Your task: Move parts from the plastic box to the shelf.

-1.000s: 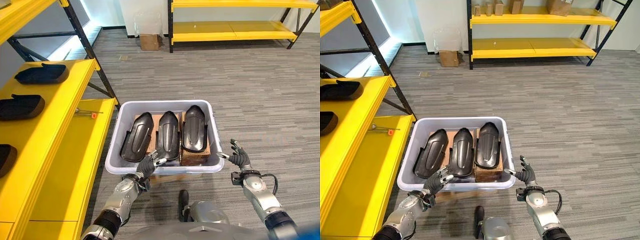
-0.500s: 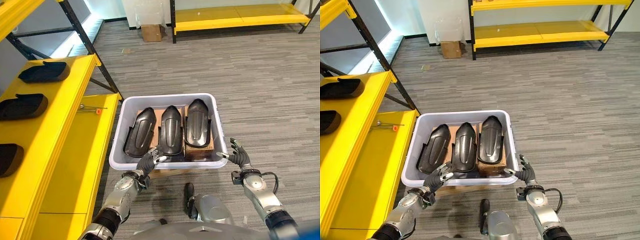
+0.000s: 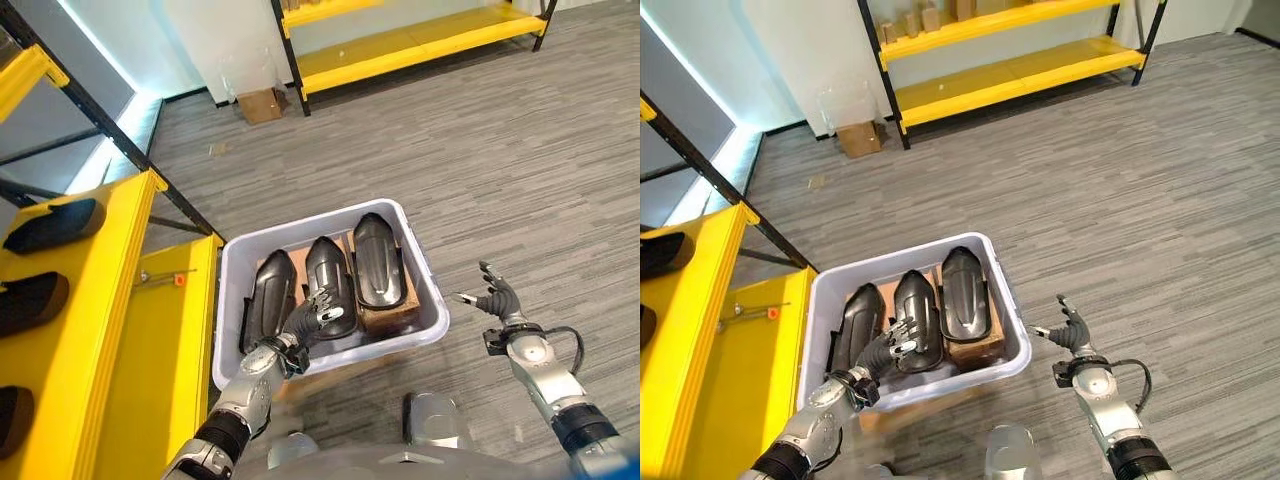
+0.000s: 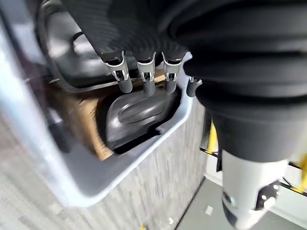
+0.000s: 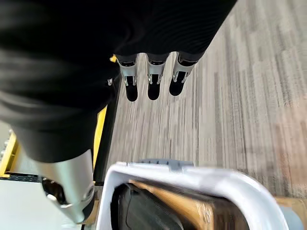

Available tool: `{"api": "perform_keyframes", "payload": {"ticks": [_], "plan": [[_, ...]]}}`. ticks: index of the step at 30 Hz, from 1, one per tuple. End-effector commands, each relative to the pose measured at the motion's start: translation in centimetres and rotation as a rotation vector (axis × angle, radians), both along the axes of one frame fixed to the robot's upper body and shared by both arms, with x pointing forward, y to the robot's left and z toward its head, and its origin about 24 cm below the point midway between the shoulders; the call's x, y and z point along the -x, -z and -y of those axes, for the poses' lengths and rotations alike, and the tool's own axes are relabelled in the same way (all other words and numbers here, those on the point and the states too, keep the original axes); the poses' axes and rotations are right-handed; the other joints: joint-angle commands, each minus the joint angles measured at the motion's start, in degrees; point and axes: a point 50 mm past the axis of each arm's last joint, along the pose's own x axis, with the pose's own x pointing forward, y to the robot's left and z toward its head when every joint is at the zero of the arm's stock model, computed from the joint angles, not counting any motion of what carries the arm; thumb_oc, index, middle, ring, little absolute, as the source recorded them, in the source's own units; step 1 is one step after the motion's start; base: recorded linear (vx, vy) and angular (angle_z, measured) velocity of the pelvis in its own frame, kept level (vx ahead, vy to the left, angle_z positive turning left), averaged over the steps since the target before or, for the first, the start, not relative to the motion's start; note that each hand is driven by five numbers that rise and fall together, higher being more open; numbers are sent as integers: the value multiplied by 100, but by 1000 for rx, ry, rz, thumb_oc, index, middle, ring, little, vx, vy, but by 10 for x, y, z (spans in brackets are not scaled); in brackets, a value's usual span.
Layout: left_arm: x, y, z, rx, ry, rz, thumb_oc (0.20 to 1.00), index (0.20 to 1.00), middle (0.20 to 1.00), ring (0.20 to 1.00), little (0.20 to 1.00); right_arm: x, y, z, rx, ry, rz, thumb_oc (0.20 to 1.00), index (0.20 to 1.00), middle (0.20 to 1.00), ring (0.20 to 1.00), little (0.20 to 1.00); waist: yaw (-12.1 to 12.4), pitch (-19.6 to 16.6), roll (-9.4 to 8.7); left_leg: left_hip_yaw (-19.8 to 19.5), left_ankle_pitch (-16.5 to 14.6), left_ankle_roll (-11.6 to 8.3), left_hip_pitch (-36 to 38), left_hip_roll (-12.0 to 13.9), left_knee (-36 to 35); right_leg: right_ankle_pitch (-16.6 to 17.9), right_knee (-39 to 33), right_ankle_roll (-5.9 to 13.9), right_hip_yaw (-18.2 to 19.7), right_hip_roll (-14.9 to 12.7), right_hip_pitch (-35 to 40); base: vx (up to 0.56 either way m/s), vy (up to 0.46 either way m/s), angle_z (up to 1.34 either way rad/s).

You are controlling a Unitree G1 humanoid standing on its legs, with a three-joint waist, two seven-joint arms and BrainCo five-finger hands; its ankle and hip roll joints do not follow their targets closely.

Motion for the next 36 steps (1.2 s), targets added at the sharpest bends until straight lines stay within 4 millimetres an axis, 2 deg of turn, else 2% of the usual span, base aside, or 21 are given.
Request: {"api": "perform_keyframes", "payload": {"ticks": [1,8,11,16,17,22,24,31,36], "plan": [[-7,-17,-5,6,-18,84,1000,1000,1000,1000,1000,-22,-23,-19,-14,-59,128,1000,1000,1000,1000,1000,-26,75,-159,-74,-128,224,170,-98,78,539,-598,322,348,-197,423,63,141,16],[-2,-16,-10,-4,-39,74,1000,1000,1000,1000,1000,-28,-29,-22,-10,-60,172,1000,1000,1000,1000,1000,170,173,-324,-46,-113,205,6,-84,35,784,-1040,463,243,-240,462,-11,28,9],[1,-18,-11,-5,-34,86,1000,1000,1000,1000,1000,-37,-40,-25,3,-75,223,1000,1000,1000,1000,1000,360,254,-409,-124,-60,165,-188,-20,82,804,-1067,497,145,-282,413,-38,-33,12],[-10,-38,-15,26,-73,185,1000,1000,1000,1000,1000,-57,-63,-27,23,-128,299,1000,1000,1000,1000,1000,639,453,-449,-286,24,72,-578,71,257,797,-1012,490,29,-335,260,-75,-34,19],[-17,-53,-18,46,-92,264,1000,1000,1000,1000,1000,-68,-75,-27,39,-137,319,1000,1000,1000,1000,1000,756,582,-438,-347,61,36,-757,98,332,766,-946,474,-16,-355,180,-96,-16,13],[-33,-91,-28,98,-127,441,1000,1000,1000,1000,1000,-90,-95,-20,45,-72,357,1000,1000,1000,1000,1000,1015,869,-359,-535,133,-38,-1167,123,522,695,-775,411,-117,-391,13,-87,10,26],[-42,-112,-29,248,-164,480,1000,1000,1000,1000,1000,-101,-100,-19,29,-23,353,1000,1000,1000,1000,1000,1154,1023,-282,-664,141,-52,-1395,93,645,618,-608,370,-164,-426,-108,-67,49,17],[-63,-175,-13,328,-119,724,1000,1000,1000,1000,1000,-131,-110,-23,-29,137,336,1000,1000,1000,1000,1000,1395,1443,-132,-934,148,-41,-2222,30,1046,421,80,255,-214,-497,-854,-99,30,24],[-68,-197,-2,334,-93,798,1000,1000,1000,1000,1000,-142,-116,-26,-54,177,315,1000,1000,1000,1000,1000,1457,1668,-63,-1021,140,-12,-2521,-54,1171,344,424,244,-191,-560,-1263,-64,41,12]]}}
